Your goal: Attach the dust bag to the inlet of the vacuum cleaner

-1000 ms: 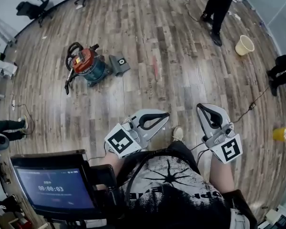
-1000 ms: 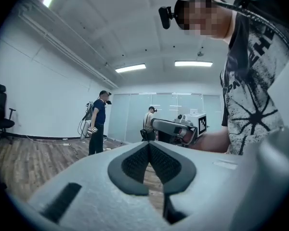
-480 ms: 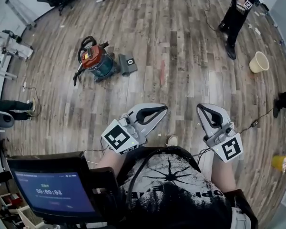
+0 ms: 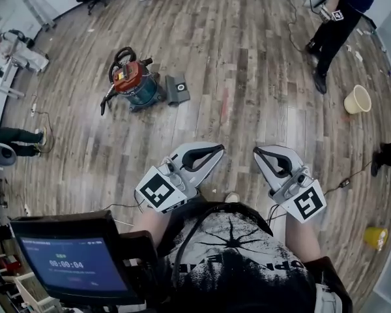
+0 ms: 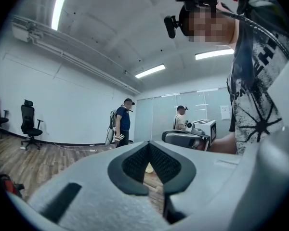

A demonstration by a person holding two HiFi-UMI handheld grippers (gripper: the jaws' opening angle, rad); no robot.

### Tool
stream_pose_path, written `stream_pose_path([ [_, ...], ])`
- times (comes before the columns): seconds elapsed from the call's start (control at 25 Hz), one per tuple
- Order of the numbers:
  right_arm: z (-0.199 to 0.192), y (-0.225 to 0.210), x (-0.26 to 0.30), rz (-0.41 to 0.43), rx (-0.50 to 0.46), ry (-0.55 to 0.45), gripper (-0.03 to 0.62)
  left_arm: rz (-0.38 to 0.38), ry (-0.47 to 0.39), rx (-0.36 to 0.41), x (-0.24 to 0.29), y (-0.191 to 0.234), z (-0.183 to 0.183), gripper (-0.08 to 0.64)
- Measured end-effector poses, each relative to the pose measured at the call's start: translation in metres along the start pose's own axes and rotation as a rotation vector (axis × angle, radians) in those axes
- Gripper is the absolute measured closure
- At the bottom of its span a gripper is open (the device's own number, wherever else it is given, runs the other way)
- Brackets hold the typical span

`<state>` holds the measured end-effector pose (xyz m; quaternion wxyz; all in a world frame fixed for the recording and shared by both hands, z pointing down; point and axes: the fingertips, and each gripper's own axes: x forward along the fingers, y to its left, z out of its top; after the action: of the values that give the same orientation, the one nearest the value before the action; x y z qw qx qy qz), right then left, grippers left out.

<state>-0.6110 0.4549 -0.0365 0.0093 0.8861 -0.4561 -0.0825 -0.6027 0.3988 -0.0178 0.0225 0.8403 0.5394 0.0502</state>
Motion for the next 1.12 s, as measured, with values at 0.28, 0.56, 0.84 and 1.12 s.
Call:
stream_pose_path([
  [0.28,-0.021,-0.003,0.111,0.04,-0.013,0.104,0.588,-0.017,-0.038,-0.069,-0.035,0.104,0.005,0.557],
  [0.56,-0.019,-0.013,0.218,0.023,-0.028,0.141,0.588,-0.068,-0.06,-0.063,-0.073,0.197,0.022,0.557],
  [0.84,-0.039,-0.019,0.282,-0.008,-0.045,0.18,0.588,-0.077,-0.051,-0.124,-0.107,0.263,0.008,0.557],
  [1.12,-0.055,-0.027,0.315,0.0,-0.023,0.22,0.588,-0.069,-0.037,-0.095,-0.109,0.293,0.004,0.557],
])
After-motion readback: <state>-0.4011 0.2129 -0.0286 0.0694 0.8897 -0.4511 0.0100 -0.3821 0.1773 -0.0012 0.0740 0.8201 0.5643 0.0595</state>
